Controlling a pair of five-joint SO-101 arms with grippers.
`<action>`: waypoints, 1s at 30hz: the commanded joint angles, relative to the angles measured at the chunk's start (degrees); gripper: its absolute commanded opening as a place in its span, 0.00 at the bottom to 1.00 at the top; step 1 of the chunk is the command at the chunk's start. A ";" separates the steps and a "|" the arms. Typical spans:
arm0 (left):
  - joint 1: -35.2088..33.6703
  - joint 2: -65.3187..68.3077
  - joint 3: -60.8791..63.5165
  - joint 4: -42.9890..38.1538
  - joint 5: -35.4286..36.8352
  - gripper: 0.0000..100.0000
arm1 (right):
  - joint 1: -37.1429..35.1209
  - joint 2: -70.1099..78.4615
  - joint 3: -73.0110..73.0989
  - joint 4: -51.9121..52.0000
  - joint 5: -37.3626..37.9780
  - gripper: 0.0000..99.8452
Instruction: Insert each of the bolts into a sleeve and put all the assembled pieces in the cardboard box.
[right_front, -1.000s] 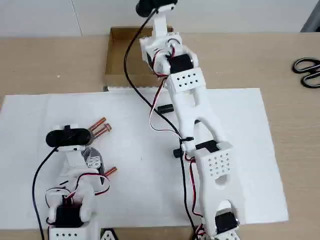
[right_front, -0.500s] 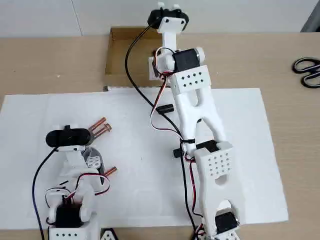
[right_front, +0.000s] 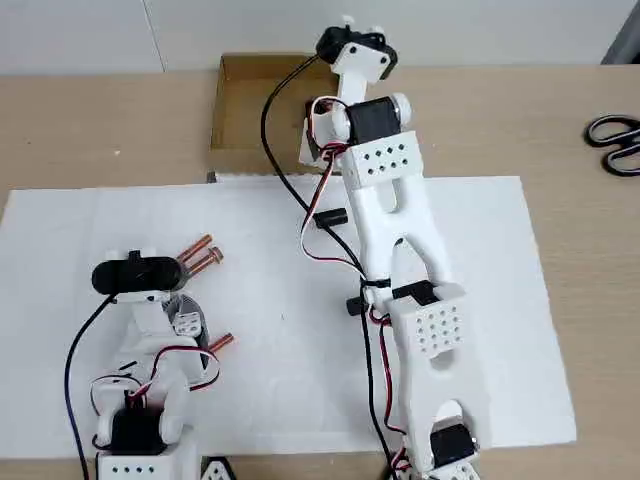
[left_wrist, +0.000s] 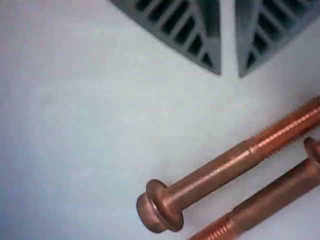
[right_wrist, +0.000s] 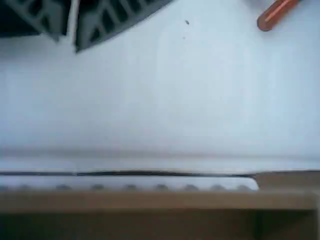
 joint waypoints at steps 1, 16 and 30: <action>0.09 -0.44 -0.40 0.09 0.26 0.01 | 1.36 -2.95 3.96 0.57 -3.69 0.00; 0.09 -0.44 -0.40 0.00 0.26 0.01 | 5.32 -17.10 29.71 0.22 -10.20 0.00; 0.09 -0.44 -0.40 0.00 0.26 0.01 | 9.54 -13.85 30.77 0.31 -10.02 0.00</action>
